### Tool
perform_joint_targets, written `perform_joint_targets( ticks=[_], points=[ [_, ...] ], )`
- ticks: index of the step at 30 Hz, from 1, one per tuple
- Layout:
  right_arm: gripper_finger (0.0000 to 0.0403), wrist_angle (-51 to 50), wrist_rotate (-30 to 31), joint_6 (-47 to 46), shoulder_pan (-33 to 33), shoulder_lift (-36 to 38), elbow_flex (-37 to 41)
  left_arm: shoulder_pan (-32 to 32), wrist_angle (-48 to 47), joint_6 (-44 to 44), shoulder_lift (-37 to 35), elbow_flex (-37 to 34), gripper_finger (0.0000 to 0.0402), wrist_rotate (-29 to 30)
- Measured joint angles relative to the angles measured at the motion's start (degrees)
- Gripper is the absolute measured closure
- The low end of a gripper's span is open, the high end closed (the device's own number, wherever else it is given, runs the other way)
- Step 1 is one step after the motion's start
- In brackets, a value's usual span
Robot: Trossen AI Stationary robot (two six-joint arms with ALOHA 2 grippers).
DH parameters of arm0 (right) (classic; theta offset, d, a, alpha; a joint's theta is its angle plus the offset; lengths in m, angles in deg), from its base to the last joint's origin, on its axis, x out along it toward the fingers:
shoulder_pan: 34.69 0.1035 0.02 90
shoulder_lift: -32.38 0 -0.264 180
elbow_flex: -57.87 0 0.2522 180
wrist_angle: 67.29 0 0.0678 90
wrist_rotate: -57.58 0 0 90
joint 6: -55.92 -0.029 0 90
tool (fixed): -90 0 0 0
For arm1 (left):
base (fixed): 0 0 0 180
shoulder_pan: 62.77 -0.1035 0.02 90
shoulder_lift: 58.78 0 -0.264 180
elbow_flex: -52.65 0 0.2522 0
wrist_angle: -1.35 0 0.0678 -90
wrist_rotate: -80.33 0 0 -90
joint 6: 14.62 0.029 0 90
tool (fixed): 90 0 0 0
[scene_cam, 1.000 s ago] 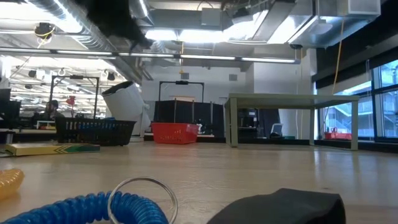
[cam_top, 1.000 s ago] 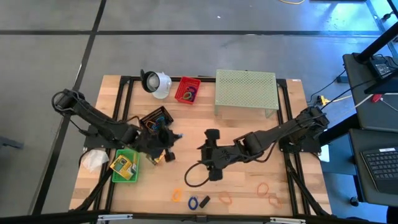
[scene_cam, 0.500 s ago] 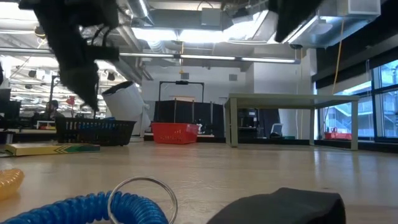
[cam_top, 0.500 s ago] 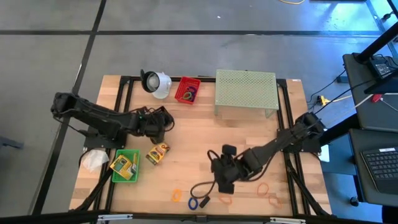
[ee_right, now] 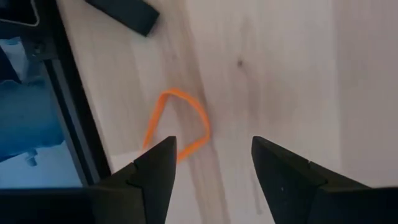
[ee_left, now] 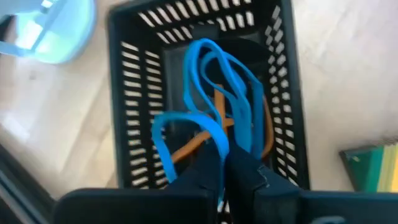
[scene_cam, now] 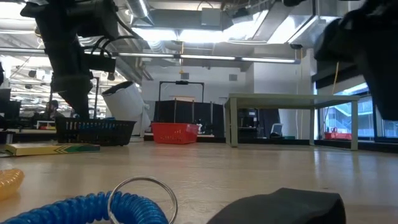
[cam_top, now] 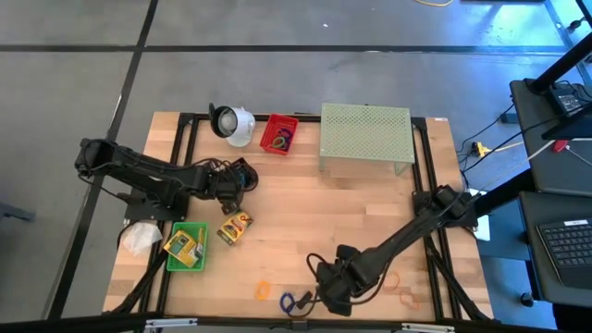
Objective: Pick & Place Office Desk Supplies
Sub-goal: Put the blue rubber band into the black bin, then put the orange rubber band into the black bin
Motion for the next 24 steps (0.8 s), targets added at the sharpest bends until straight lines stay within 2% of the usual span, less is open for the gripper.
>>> perform_joint_targets(
  ticks=[8,15,19,24],
  points=[
    [0.0193,0.45,-3.29,-2.69,0.78,-1.33,0.00,0.00,-0.66,0.00,0.00,0.56,0.0324,-5.98],
    [0.0193,1.13,-1.29,1.50,1.64,-1.33,0.00,0.00,-9.14,0.02,0.00,8.09,0.0265,-3.51],
    [0.0193,4.87,2.99,4.69,1.76,-1.33,0.00,0.02,-12.97,0.02,0.00,13.75,0.0252,-3.48],
    [0.0193,5.58,3.12,8.00,1.88,-2.47,0.02,0.02,-15.91,1.12,0.00,19.45,0.0253,-3.52]
  ],
)
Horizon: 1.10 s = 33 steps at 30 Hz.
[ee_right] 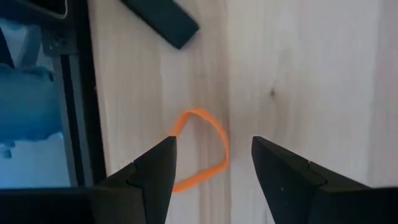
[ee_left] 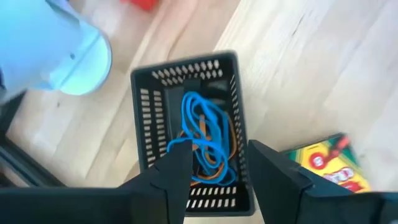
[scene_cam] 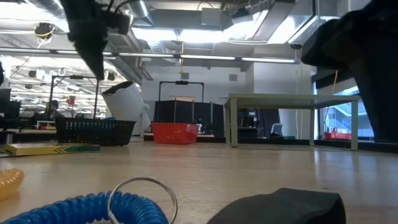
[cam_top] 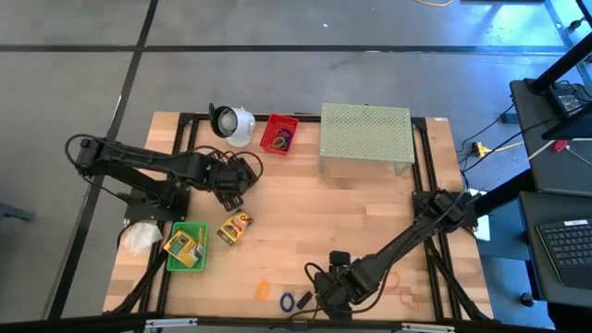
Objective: Pick & Place Office Desk Supplies
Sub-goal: Put the orange rubber band into the black bin
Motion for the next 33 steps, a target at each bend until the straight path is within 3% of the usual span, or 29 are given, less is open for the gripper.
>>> perform_joint_targets(
  ticks=[12,17,25,29,33],
  points=[
    [0.0205,0.27,1.34,5.72,0.40,-4.67,-0.04,0.19,0.04,0.37,0.00,4.42,0.0256,-1.81],
    [0.0258,0.42,1.63,5.75,0.44,-4.93,-0.11,0.17,0.08,0.37,0.00,4.42,0.0258,-2.63],
    [0.0390,0.22,0.38,6.00,0.22,-4.95,-0.11,0.17,0.11,0.38,0.00,4.42,0.0259,-2.52],
    [0.0388,-1.98,-0.39,6.13,-0.55,-3.86,0.12,0.17,0.47,0.39,0.00,4.42,0.0259,-2.38],
    [0.0397,-5.57,2.59,7.10,-2.11,-0.44,0.11,1.06,2.36,0.46,0.00,4.42,0.0259,-1.63]
  ],
)
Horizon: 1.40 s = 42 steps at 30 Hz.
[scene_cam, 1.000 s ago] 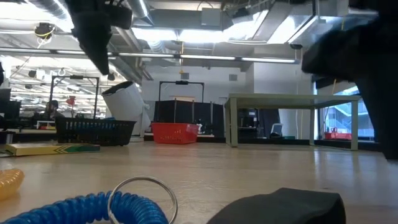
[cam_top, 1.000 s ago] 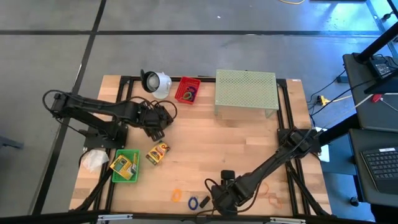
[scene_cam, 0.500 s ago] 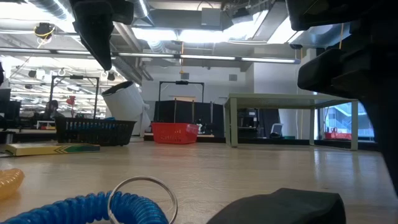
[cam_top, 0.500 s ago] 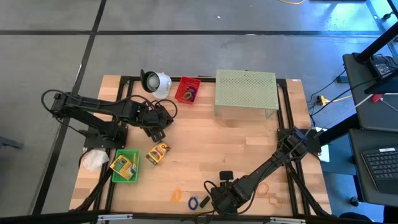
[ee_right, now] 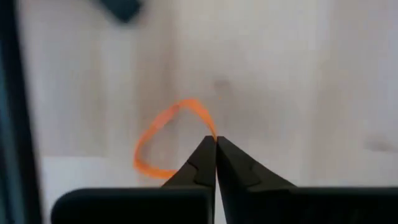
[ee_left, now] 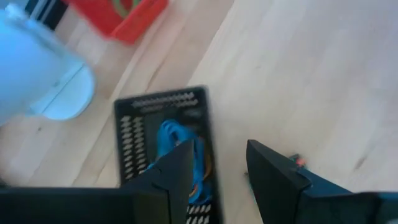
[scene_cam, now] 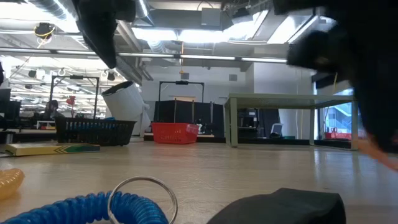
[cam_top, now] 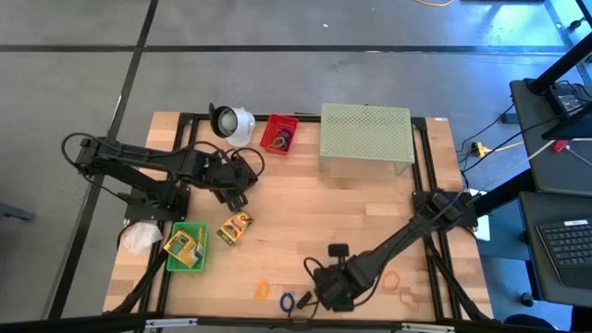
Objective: Pick & Place Office Desk Supplies
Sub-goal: Put the orange rubber band into the black bin
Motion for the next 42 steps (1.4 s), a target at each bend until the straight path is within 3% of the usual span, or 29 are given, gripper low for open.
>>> perform_joint_targets(
  ticks=[5,13,20,25,30,37,42],
  points=[
    [0.0395,-2.64,8.89,0.03,-2.74,4.96,0.00,4.09,7.74,2.40,0.00,-0.29,0.0259,-0.26],
    [0.0396,-0.26,26.15,2.40,-7.99,11.82,-0.05,14.62,37.02,9.29,0.10,-6.30,0.0258,1.87],
    [0.0396,11.55,36.18,23.53,-10.76,12.80,-0.11,19.90,57.82,15.81,0.09,-10.49,0.0258,12.04],
    [0.0396,21.32,36.98,36.54,-11.80,12.80,-0.11,21.49,58.00,17.27,0.07,-10.55,0.0257,18.59],
    [0.0397,26.38,38.13,45.55,-12.63,12.80,-0.11,22.76,57.96,15.60,0.87,-10.56,0.0239,17.69],
    [0.0397,27.07,38.86,49.80,-13.77,12.80,-0.11,23.39,57.71,13.02,4.43,-10.58,0.0193,19.26],
    [0.0397,27.36,40.13,51.93,-13.95,12.80,-0.11,21.95,57.74,6.48,6.79,-10.58,0.0169,21.08]
  ],
)
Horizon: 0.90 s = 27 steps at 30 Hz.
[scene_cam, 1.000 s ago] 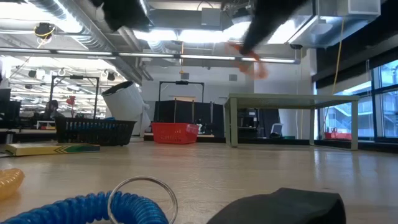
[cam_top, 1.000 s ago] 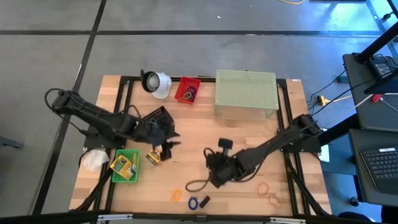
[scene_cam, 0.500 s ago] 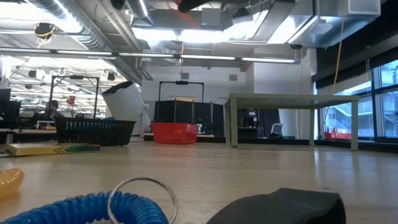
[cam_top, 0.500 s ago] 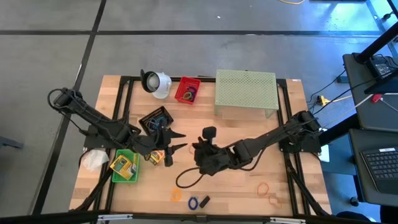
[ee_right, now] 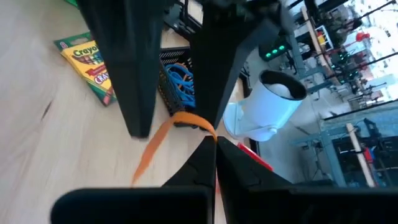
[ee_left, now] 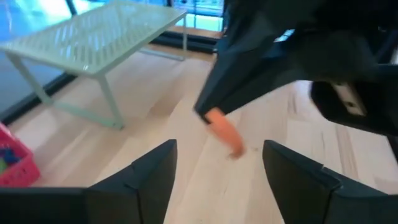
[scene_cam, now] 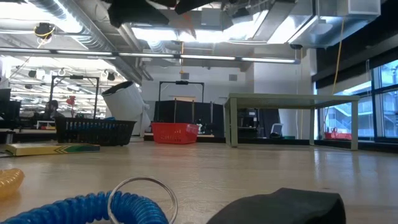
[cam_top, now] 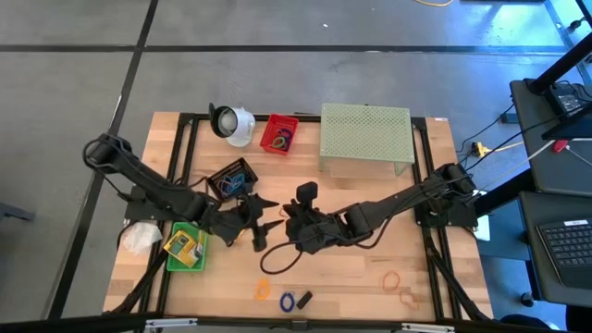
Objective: Pick & Place Office Desk Supplies
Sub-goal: Put the orange rubber band into the black bin
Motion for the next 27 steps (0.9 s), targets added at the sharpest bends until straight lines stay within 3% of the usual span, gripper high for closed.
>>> perform_joint_targets(
  ticks=[5,9,19,23,27],
  points=[
    [0.0397,0.52,1.70,1.86,0.02,0.00,0.00,-1.99,0.10,-5.14,1.81,0.00,0.0171,0.82],
    [0.0395,0.48,0.84,1.87,0.02,0.00,0.00,-3.04,0.30,-6.05,2.57,0.00,0.0204,2.41],
    [0.0395,0.44,-3.11,-1.00,0.00,0.00,0.00,-2.73,0.56,-4.18,2.66,0.00,0.0388,0.80],
    [0.0381,0.00,-7.36,-4.61,-0.53,0.00,0.00,-2.61,0.55,-4.04,2.66,0.00,0.0398,-2.02],
    [0.0336,-2.12,-11.50,-8.27,-1.48,0.01,-0.02,-2.66,0.38,-3.60,2.29,0.00,0.0398,-4.69]
  ],
)
